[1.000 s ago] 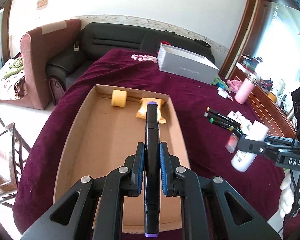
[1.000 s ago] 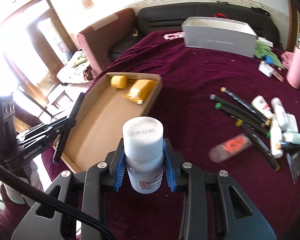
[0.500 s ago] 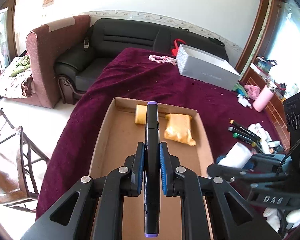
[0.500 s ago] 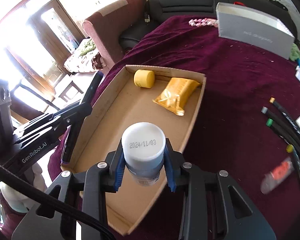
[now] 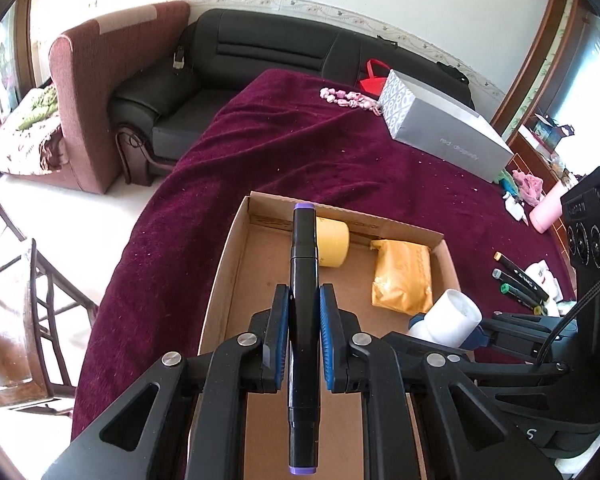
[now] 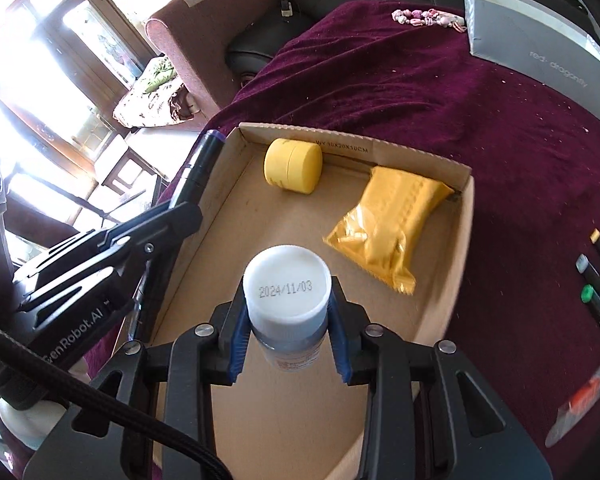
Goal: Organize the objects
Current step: 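Lower marker with left tool while right tool lowers bottle into tray, then release, then grasp the clear plastic sleeve with red contents using the left tool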
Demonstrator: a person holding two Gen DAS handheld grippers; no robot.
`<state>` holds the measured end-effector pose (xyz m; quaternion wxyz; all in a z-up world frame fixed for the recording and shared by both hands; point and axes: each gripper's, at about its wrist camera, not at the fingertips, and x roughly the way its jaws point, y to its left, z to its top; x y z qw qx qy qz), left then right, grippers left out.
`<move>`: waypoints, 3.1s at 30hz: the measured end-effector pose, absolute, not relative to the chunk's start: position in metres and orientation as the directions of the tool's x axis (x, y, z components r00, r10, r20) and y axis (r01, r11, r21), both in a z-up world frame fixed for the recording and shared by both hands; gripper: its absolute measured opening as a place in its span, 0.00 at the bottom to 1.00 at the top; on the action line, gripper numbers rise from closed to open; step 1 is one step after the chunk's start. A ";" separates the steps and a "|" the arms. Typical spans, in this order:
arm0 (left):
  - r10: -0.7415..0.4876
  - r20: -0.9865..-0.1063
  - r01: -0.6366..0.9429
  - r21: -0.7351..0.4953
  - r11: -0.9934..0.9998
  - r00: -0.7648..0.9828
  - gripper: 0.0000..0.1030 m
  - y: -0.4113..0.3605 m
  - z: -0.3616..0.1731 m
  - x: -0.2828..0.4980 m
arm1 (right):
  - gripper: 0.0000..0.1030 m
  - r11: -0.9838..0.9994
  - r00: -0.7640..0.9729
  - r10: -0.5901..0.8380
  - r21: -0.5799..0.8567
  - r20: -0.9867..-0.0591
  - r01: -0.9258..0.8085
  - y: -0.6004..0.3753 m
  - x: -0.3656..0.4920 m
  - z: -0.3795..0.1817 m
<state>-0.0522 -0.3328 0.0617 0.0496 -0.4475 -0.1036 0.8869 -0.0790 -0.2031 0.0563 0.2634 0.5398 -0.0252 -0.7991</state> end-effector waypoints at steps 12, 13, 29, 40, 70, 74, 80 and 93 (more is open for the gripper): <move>0.226 -0.804 0.037 -0.294 -0.955 -0.550 0.11 -0.345 0.037 -0.081 | 0.32 -0.877 -0.271 -0.425 0.319 -0.864 0.361 -0.221 -0.122 0.039; 0.227 -0.805 0.039 -0.296 -0.955 -0.549 0.11 -0.345 0.035 -0.083 | 0.32 -0.878 -0.271 -0.424 0.317 -0.864 0.359 -0.222 -0.124 0.038; 0.219 -0.807 0.094 -0.320 -0.943 -0.548 0.13 -0.353 0.020 -0.094 | 0.32 -0.891 -0.284 -0.406 0.308 -0.868 0.333 -0.225 -0.140 0.024; 0.222 -0.799 0.102 -0.332 -0.938 -0.559 0.32 -0.355 0.030 -0.083 | 0.44 -0.877 -0.340 -0.456 0.350 -0.823 0.329 -0.211 -0.134 0.038; 0.186 -0.737 -0.100 -0.160 -0.982 -0.649 0.44 -0.224 0.110 0.015 | 0.62 -0.855 -0.494 -0.517 0.446 -0.700 0.263 -0.077 -0.035 0.085; 0.202 -0.750 -0.135 -0.150 -0.979 -0.630 0.44 -0.198 0.107 0.018 | 0.62 -0.857 -0.518 -0.506 0.467 -0.689 0.217 -0.039 -0.028 0.080; 0.225 -0.770 -0.194 -0.134 -0.972 -0.597 0.44 -0.154 0.101 0.017 | 0.62 -0.857 -0.566 -0.479 0.498 -0.671 0.136 0.024 -0.019 0.071; 0.283 -0.821 -0.342 -0.115 -0.933 -0.497 0.44 -0.048 0.049 -0.014 | 0.67 -0.851 -0.706 -0.383 0.525 -0.596 0.018 0.145 -0.007 0.060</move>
